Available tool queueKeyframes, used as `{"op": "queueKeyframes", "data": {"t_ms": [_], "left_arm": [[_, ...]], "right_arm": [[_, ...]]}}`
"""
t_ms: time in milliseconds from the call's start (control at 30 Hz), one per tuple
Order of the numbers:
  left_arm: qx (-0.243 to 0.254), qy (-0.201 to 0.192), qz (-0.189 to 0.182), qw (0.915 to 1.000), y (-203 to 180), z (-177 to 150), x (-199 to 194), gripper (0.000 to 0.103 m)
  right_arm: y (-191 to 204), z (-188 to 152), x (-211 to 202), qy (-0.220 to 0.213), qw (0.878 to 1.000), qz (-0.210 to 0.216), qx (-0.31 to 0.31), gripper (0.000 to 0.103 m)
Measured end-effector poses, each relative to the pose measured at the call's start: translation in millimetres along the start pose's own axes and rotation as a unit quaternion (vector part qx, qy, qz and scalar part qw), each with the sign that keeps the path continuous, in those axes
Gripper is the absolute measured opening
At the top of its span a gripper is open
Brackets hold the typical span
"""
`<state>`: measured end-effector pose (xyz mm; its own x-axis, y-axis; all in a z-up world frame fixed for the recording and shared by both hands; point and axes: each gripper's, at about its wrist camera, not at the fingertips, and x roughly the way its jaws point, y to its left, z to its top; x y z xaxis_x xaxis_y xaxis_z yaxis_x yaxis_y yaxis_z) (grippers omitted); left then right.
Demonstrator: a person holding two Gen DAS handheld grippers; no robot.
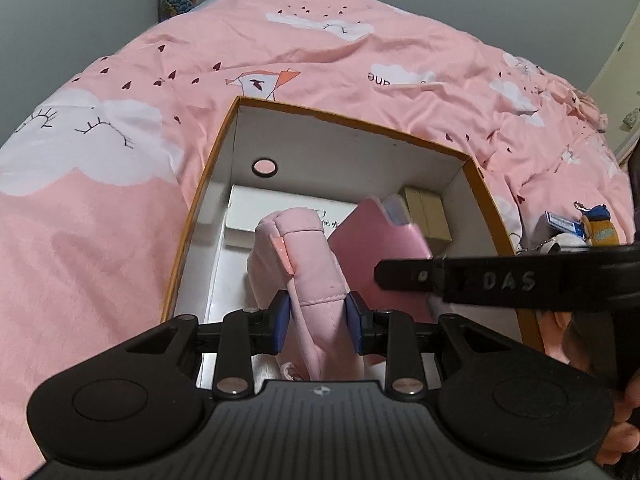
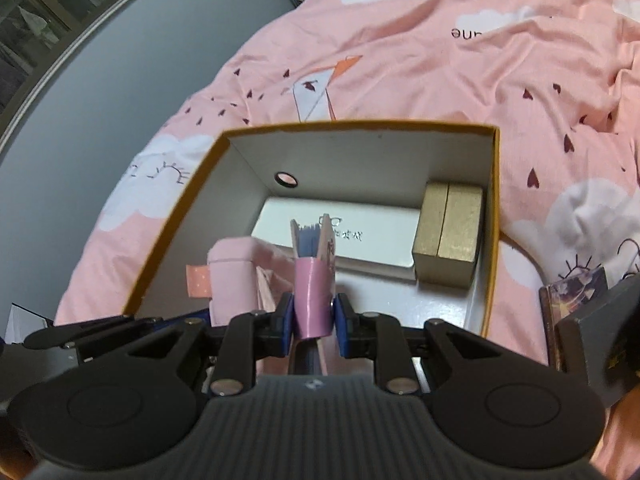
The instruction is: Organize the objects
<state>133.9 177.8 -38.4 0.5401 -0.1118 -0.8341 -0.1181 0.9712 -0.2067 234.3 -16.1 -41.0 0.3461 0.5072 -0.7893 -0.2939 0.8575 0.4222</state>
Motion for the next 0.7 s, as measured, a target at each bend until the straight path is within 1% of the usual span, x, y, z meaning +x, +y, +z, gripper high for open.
{"op": "queueKeyframes", "data": {"t_ms": [67,167,300,367,400,533,567,633,700], "left_arm": [[0.006,0.000,0.000,1.0000,0,1,1,0.036],[0.016,-0.007,0.011,0.9998,-3,1,1,0.039],[0.050,-0.025,0.044,0.9974,-13,-4,-2,0.040],[0.074,-0.034,0.065,0.9945,-19,-9,-3,0.040],[0.086,-0.038,0.075,0.9928,-22,-11,-4,0.042],[0.140,-0.069,0.135,0.9784,-35,-20,-10,0.052],[0.141,-0.070,0.137,0.9779,-35,-19,-11,0.052],[0.130,-0.071,0.130,0.9803,-31,-19,-15,0.053],[0.121,-0.070,0.134,0.9811,-28,-18,-18,0.053]], "right_arm": [[2,-1,5,0.004,1.000,-0.003,0.002,0.023],[3,-2,12,0.006,1.000,-0.006,0.012,0.023],[9,-5,18,0.010,1.000,-0.014,0.006,0.023],[11,-7,19,0.009,1.000,-0.019,0.000,0.023],[12,-8,19,0.009,1.000,-0.022,-0.001,0.023],[11,-10,22,0.014,1.000,-0.016,0.009,0.023],[12,-11,22,0.016,1.000,-0.014,0.011,0.023],[13,-12,23,0.018,1.000,-0.011,0.014,0.023],[15,-12,24,0.021,1.000,-0.003,0.017,0.023]]}}
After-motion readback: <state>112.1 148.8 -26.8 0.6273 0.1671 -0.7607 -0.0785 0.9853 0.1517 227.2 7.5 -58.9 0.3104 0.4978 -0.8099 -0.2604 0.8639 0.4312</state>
